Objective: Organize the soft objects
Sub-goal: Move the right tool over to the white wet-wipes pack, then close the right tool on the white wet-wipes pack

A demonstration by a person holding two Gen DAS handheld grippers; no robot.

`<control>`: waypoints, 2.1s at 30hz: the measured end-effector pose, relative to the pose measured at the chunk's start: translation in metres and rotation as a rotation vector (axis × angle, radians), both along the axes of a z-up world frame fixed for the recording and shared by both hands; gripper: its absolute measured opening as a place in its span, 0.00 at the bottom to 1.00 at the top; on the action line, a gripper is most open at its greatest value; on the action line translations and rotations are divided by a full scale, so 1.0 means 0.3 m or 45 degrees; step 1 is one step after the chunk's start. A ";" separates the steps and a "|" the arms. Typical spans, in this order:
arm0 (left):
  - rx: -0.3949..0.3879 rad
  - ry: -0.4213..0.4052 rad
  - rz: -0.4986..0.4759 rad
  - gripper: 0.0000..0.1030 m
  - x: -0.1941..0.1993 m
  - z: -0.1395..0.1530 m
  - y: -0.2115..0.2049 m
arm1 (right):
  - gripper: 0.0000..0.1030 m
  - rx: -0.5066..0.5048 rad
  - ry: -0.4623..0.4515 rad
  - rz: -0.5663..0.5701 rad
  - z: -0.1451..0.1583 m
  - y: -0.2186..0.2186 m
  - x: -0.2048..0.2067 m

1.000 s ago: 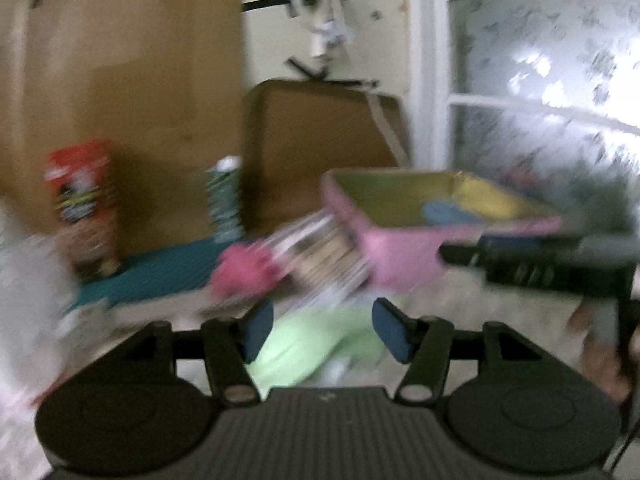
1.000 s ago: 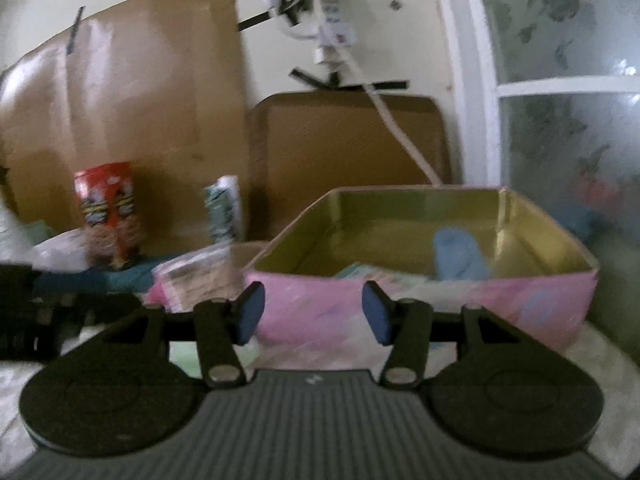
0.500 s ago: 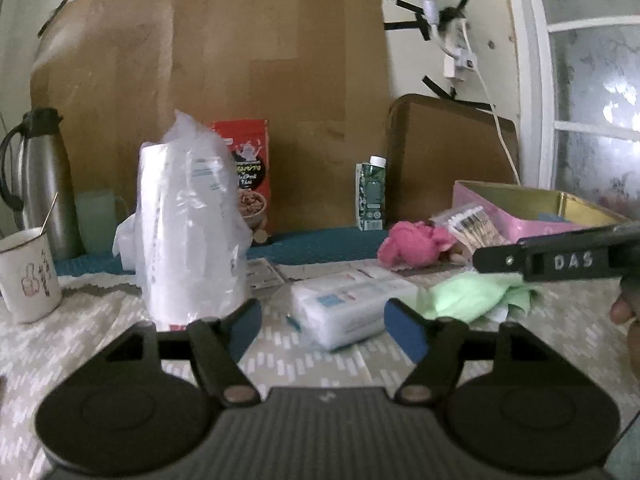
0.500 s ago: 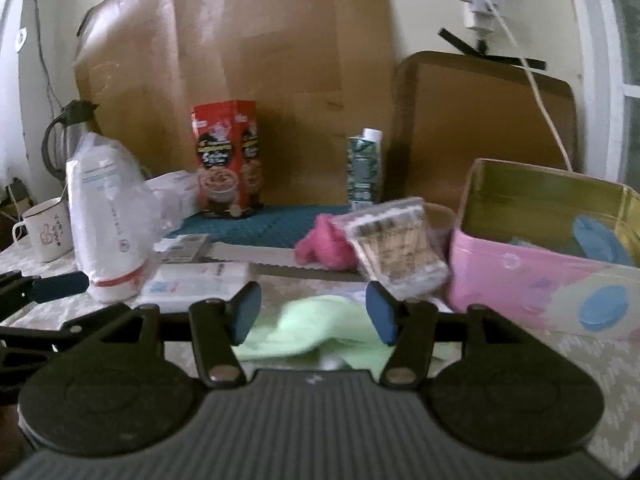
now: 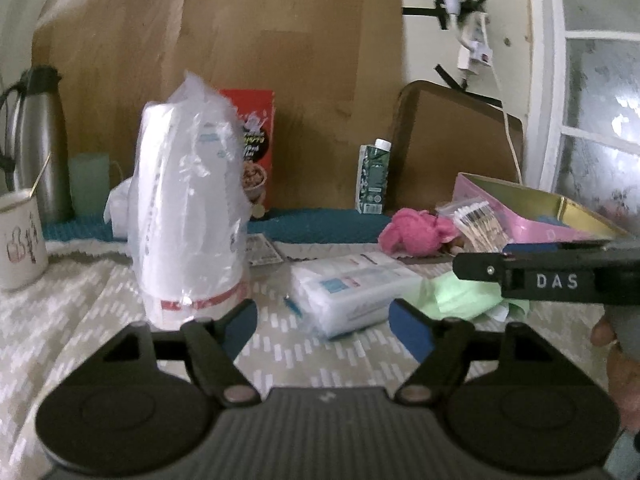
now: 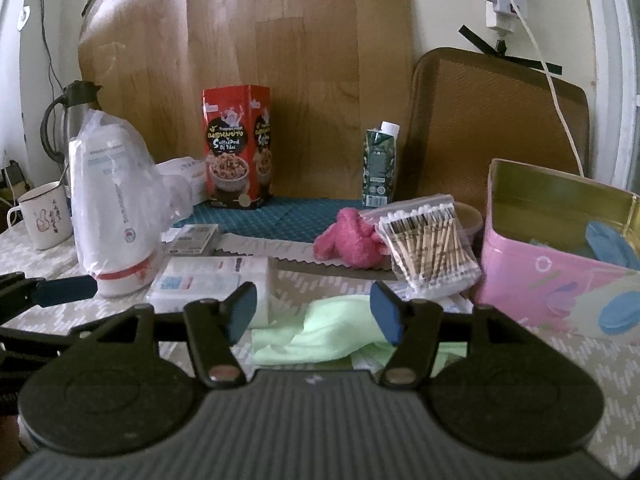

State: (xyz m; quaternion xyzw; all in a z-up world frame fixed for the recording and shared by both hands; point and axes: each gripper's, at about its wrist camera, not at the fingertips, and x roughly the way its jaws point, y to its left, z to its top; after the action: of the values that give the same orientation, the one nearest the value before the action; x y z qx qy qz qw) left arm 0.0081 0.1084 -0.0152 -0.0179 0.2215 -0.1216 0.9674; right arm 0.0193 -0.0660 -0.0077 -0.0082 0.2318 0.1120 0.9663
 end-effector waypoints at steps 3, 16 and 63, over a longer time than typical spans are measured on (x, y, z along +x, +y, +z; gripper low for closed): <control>-0.048 0.030 0.018 0.76 0.014 -0.002 0.022 | 0.63 -0.003 -0.009 0.022 0.003 0.011 0.000; -0.274 -0.003 0.035 0.79 0.003 0.005 0.114 | 0.71 0.077 0.092 0.163 0.012 0.083 0.136; -0.442 0.066 0.108 0.85 0.050 -0.012 0.188 | 0.73 -0.346 0.001 0.816 -0.078 0.222 0.160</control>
State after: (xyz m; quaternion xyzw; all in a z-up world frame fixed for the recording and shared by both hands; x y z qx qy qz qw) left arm 0.0232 0.1648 -0.0187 -0.1971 0.2210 -0.1164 0.9480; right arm 0.0672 0.0007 -0.0311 -0.2092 0.2305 0.3779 0.8719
